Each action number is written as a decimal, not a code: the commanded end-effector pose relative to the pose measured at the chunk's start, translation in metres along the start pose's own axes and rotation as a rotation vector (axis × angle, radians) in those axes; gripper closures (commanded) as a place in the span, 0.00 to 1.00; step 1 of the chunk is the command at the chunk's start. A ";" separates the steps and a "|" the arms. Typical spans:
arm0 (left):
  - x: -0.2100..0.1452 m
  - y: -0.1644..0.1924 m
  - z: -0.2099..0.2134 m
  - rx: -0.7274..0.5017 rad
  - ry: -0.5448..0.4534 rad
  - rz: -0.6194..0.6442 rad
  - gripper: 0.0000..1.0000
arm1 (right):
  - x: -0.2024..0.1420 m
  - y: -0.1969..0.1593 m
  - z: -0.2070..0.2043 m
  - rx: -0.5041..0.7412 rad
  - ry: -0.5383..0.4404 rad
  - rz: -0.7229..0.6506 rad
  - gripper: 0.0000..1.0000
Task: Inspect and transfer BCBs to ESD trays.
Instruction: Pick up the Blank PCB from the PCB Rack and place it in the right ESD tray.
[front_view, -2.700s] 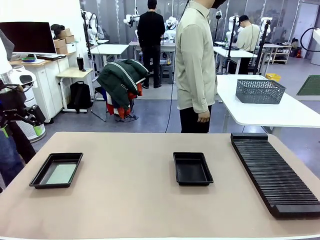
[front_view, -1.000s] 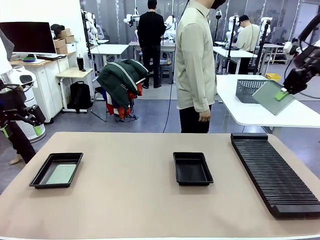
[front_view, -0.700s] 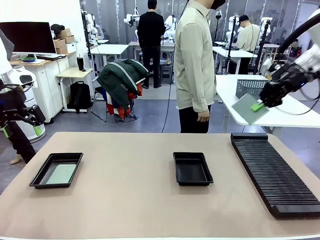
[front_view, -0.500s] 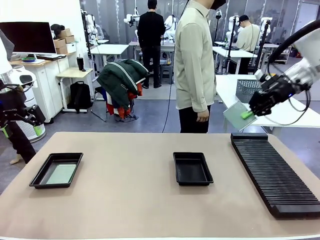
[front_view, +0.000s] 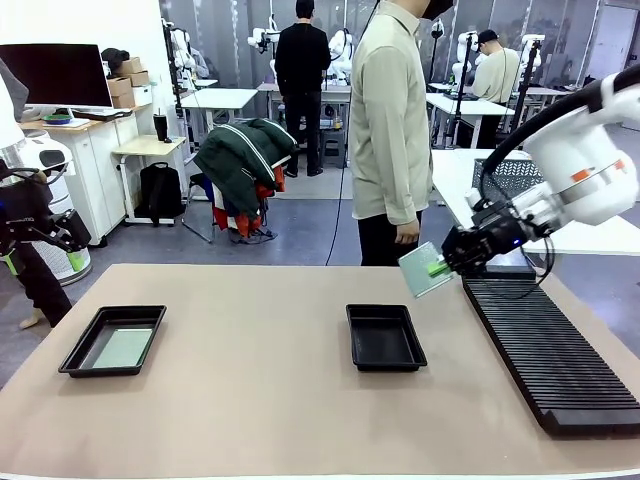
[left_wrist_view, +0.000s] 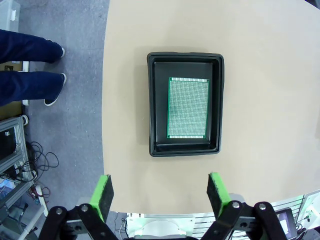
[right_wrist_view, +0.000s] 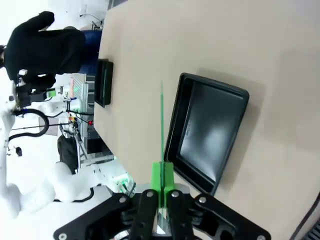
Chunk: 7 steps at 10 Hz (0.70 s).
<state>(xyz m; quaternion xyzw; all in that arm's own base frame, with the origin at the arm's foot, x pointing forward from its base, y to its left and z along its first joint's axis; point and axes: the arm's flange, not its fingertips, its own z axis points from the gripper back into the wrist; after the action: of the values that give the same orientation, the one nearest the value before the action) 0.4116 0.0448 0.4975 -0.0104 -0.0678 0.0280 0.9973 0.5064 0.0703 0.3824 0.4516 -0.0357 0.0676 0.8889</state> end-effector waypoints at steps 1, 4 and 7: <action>-0.001 0.000 -0.002 0.002 -0.006 0.003 0.00 | 0.003 -0.010 -0.037 0.036 -0.051 -0.038 0.97; -0.001 0.000 -0.002 0.002 -0.006 0.003 0.00 | 0.002 -0.033 -0.081 0.049 -0.062 -0.125 0.97; -0.001 0.000 -0.002 0.002 -0.006 0.003 0.00 | -0.003 -0.050 -0.114 0.057 -0.047 -0.147 0.97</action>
<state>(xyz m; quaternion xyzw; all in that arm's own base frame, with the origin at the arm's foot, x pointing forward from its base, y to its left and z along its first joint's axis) 0.4116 0.0447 0.4974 -0.0104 -0.0678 0.0280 0.9973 0.5102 0.1248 0.2808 0.4731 -0.0025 -0.0137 0.8809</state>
